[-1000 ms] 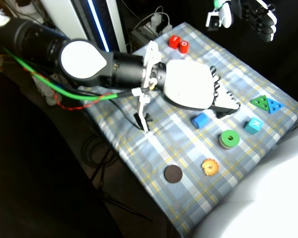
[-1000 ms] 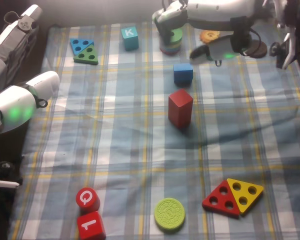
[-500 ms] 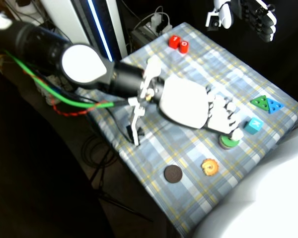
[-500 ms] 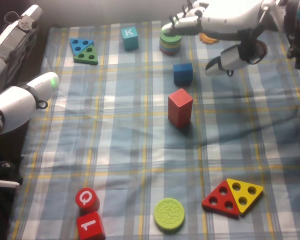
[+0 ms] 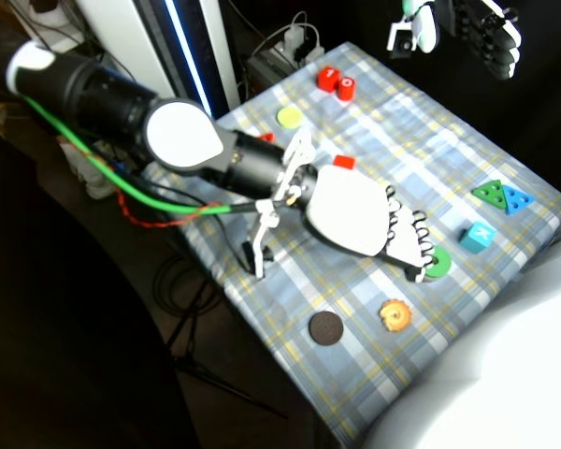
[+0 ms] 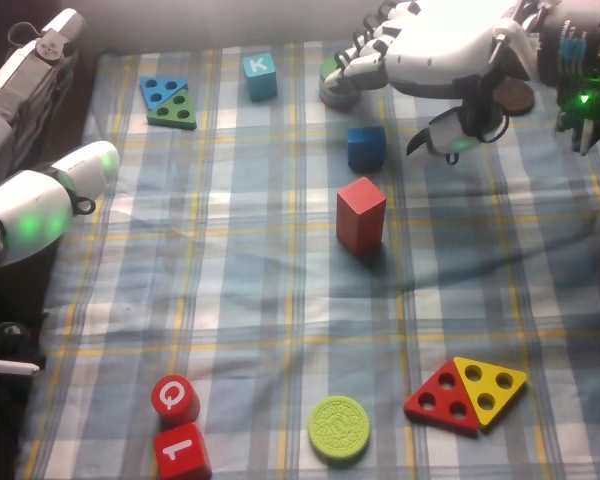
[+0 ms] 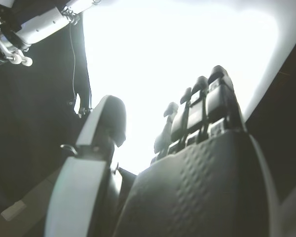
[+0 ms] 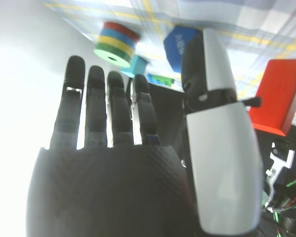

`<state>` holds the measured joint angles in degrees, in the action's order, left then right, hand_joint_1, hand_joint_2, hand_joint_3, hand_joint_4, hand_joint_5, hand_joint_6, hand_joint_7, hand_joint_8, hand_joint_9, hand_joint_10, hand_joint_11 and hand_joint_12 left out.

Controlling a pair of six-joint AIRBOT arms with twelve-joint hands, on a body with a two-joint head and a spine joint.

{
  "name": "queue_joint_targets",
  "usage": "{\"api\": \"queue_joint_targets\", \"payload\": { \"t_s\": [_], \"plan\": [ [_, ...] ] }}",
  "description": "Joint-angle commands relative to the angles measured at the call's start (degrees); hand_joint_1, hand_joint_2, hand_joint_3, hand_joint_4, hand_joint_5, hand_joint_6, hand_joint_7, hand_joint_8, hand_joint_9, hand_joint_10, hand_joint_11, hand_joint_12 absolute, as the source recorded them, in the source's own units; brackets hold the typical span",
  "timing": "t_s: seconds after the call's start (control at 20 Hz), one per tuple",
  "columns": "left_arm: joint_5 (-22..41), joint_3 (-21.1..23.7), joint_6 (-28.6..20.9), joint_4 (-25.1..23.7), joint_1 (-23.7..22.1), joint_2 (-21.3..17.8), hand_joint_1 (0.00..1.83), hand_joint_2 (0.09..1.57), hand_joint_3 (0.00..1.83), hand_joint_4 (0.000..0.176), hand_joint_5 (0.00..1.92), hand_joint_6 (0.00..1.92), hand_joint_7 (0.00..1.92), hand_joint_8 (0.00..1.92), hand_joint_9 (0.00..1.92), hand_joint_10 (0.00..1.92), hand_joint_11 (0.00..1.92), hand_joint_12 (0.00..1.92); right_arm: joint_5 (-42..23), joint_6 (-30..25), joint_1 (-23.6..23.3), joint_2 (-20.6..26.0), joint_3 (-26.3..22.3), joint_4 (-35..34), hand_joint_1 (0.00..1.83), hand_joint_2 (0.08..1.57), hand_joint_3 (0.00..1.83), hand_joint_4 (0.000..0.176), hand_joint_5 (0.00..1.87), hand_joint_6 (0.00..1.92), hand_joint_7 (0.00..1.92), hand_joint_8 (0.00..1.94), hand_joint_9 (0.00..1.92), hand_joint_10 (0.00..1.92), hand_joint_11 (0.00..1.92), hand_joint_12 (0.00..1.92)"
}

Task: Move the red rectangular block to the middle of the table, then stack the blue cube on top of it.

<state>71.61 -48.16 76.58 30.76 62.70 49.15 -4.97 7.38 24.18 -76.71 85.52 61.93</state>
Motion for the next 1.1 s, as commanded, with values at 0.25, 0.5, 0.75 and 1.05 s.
{"api": "queue_joint_targets", "payload": {
  "t_s": [0.25,0.5,0.75,1.05],
  "plan": [
    [7.35,-0.22,-0.63,-1.56,-0.30,0.17,0.86,1.46,0.00,0.076,0.00,0.00,0.00,0.00,0.00,0.00,0.00,0.00,-2.42,0.13,-0.10,-1.22,0.59,-0.38,0.97,1.09,0.00,0.095,0.26,0.01,0.21,0.01,0.16,0.02,0.00,0.79],
    [7.47,-0.22,-0.73,-1.57,-0.30,0.17,0.84,1.45,0.00,0.090,0.00,0.00,0.00,0.00,0.00,0.00,0.00,0.00,-2.30,0.13,0.57,-1.87,1.05,-0.12,1.05,1.08,0.00,0.066,0.36,0.01,0.29,0.00,0.22,0.02,0.00,0.67],
    [7.49,-0.23,-0.78,-1.58,-0.30,0.19,0.88,1.44,0.00,0.051,0.00,0.00,0.00,0.00,0.00,0.00,0.00,0.00,-2.09,0.12,1.42,-1.90,1.32,-0.87,1.03,1.10,0.00,0.053,0.42,0.02,0.35,0.01,0.26,0.02,0.00,0.75],
    [7.64,-0.25,-0.78,-1.59,-0.30,0.24,0.88,1.45,0.00,0.044,0.00,0.00,0.00,0.00,0.00,0.00,0.00,0.00,-2.62,0.08,1.60,-2.29,1.94,-3.09,1.16,1.24,0.00,0.000,0.86,1.23,0.66,1.42,0.22,1.39,0.00,1.89]
  ]
}}
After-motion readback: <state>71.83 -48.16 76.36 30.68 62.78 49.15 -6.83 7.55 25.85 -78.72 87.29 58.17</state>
